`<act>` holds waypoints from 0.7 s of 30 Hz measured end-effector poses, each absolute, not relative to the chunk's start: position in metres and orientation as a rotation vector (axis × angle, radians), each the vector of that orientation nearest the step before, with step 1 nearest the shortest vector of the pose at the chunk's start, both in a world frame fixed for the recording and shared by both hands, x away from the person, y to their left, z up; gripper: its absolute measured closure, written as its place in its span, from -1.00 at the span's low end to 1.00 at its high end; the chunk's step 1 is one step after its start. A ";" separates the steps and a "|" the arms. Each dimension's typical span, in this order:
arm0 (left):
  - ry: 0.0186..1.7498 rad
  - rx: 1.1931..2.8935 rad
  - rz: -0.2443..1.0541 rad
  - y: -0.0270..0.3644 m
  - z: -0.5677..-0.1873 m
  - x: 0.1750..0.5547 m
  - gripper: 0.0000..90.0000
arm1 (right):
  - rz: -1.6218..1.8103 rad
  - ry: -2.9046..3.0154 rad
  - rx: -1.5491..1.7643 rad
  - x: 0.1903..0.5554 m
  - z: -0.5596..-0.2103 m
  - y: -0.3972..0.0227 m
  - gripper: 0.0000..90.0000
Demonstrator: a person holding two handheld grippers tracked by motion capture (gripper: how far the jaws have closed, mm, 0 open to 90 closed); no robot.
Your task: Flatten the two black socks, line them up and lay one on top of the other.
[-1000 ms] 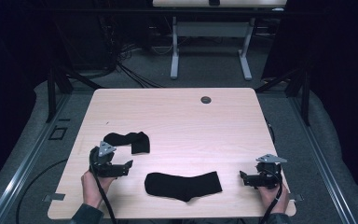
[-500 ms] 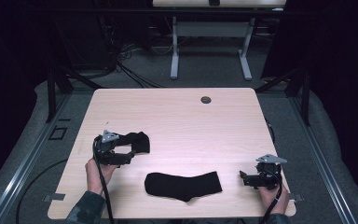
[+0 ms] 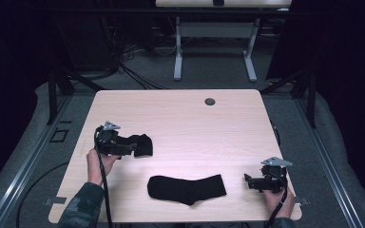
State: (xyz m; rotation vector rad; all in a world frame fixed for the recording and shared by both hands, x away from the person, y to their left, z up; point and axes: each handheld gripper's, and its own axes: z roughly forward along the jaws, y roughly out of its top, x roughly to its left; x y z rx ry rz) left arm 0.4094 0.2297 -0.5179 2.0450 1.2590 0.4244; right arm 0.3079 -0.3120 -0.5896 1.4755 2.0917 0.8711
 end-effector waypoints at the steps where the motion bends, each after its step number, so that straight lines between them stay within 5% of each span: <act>1: 1.267 2.050 0.426 0.230 -0.517 0.414 -0.88 | 0.870 2.092 1.476 0.308 -0.590 -0.312 -1.00; 14: 1.294 2.150 0.328 0.210 -0.536 0.455 -0.75 | 0.871 2.091 1.475 0.308 -0.590 -0.312 -1.00; 21: 1.281 2.201 0.302 0.198 -0.549 0.462 -0.39 | 0.871 2.091 1.475 0.308 -0.590 -0.312 -1.00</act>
